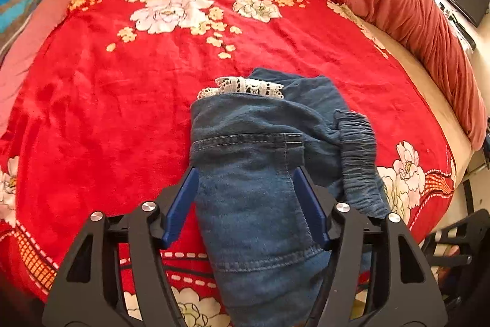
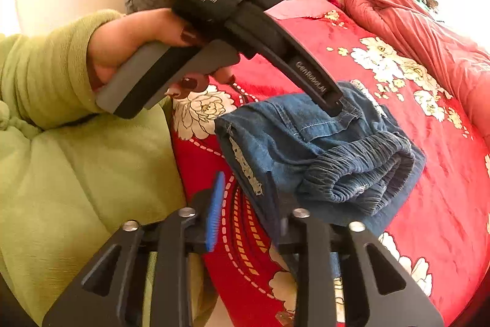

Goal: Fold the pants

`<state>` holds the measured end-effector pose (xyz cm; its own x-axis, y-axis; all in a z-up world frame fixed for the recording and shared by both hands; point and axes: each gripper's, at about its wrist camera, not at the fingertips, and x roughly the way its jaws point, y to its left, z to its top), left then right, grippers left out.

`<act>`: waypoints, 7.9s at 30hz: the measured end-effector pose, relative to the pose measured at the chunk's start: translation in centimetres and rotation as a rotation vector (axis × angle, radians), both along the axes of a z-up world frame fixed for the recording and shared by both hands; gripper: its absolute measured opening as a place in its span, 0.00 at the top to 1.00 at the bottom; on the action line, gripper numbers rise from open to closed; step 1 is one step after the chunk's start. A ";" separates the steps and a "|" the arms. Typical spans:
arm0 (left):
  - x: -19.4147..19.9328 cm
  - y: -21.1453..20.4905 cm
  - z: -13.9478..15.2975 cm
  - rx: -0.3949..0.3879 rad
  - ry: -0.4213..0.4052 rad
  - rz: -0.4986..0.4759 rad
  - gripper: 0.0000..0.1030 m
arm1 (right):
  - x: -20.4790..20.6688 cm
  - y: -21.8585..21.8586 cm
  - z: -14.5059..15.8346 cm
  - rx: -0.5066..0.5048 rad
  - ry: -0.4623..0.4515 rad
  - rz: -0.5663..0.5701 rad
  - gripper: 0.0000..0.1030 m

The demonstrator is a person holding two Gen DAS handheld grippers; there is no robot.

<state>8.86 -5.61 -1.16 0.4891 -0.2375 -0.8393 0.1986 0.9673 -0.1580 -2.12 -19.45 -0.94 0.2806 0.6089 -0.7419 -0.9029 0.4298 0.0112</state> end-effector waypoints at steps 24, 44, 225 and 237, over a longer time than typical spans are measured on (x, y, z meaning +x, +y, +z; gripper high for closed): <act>-3.5 1.0 4.0 -0.010 -0.124 0.067 0.09 | 3.1 -6.2 6.2 0.195 -0.103 -0.311 0.14; -3.8 1.9 3.2 0.013 -0.124 0.101 0.09 | 7.4 -8.3 4.3 0.190 -0.020 -0.572 0.14; -1.5 3.6 3.0 0.078 -0.230 0.147 0.09 | 11.5 -7.7 4.2 0.242 -0.054 -0.788 0.06; -6.5 5.1 3.0 0.076 -0.239 0.201 0.09 | 7.0 -7.1 4.0 0.218 -0.062 -0.797 0.05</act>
<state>2.31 -0.50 1.88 0.7051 -0.0576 -0.7068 0.0254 0.9981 -0.0559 4.90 -26.56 3.11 0.7255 0.3384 -0.5993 -0.3299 0.9352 0.1286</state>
